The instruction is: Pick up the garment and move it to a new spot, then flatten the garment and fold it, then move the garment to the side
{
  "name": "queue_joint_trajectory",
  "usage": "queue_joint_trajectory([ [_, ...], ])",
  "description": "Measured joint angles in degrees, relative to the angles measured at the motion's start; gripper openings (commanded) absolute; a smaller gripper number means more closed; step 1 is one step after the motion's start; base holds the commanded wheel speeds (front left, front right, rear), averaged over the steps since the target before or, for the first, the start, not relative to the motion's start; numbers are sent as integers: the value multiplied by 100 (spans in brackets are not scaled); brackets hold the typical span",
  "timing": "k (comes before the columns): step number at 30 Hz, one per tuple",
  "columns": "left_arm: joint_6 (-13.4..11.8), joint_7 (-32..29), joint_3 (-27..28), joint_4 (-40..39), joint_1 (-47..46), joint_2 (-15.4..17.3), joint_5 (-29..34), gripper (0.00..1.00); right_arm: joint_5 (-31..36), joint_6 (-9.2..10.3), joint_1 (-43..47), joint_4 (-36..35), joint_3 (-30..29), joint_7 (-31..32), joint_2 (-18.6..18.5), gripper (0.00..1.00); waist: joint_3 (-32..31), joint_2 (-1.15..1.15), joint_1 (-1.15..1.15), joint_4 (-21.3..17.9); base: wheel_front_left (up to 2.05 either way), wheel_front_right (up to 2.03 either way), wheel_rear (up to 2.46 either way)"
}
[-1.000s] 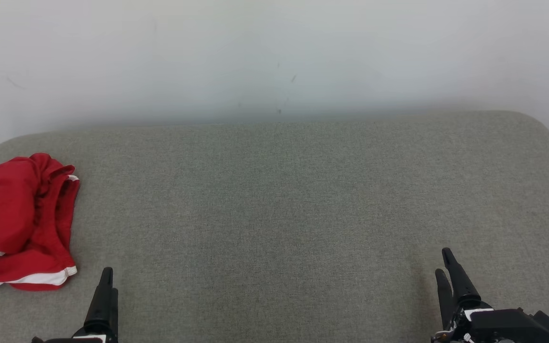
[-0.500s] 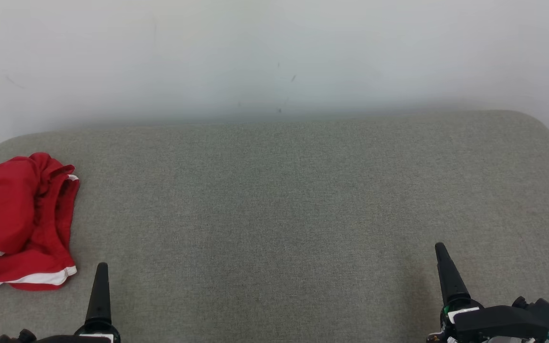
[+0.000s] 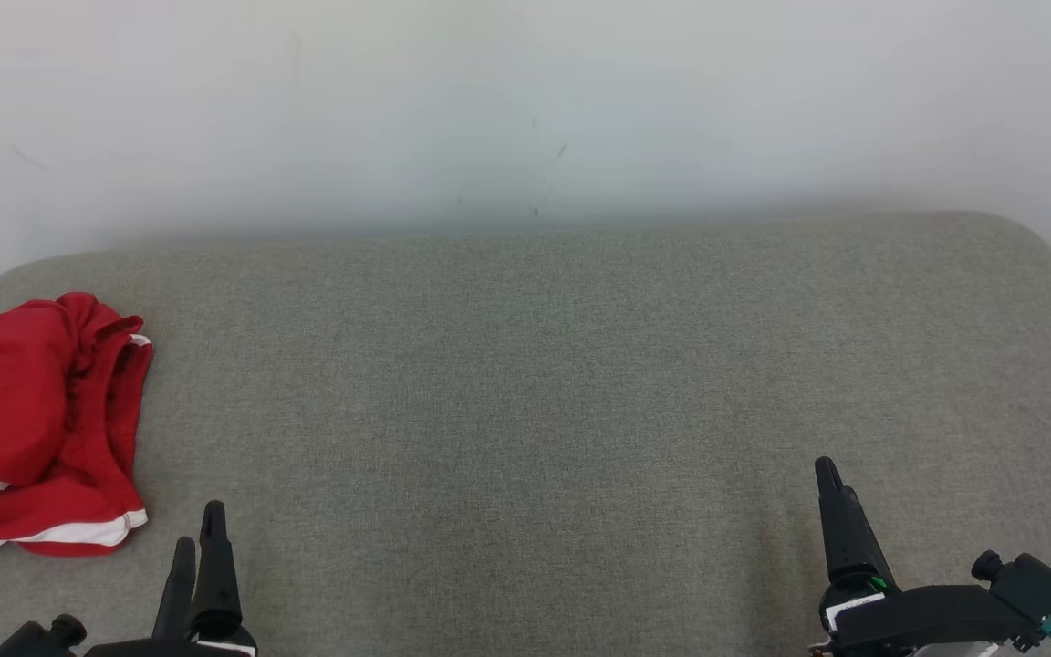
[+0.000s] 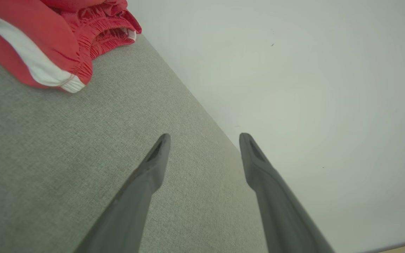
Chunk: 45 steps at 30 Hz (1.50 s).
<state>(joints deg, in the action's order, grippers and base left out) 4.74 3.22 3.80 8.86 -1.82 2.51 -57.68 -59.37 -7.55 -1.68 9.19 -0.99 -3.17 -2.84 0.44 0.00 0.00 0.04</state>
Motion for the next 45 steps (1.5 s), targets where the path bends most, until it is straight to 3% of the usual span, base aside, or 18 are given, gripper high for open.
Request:
queue_joint_trajectory([
  [24,8,428,-259,-143,123,9,2275,100,2194,0,102,-213,126,-445,-1,100,-33,0,0,7,0,0,0],
  [45,15,730,-286,-198,143,14,3418,100,3563,0,152,-343,201,-722,-2,100,-10,0,0,26,0,0,0],
])
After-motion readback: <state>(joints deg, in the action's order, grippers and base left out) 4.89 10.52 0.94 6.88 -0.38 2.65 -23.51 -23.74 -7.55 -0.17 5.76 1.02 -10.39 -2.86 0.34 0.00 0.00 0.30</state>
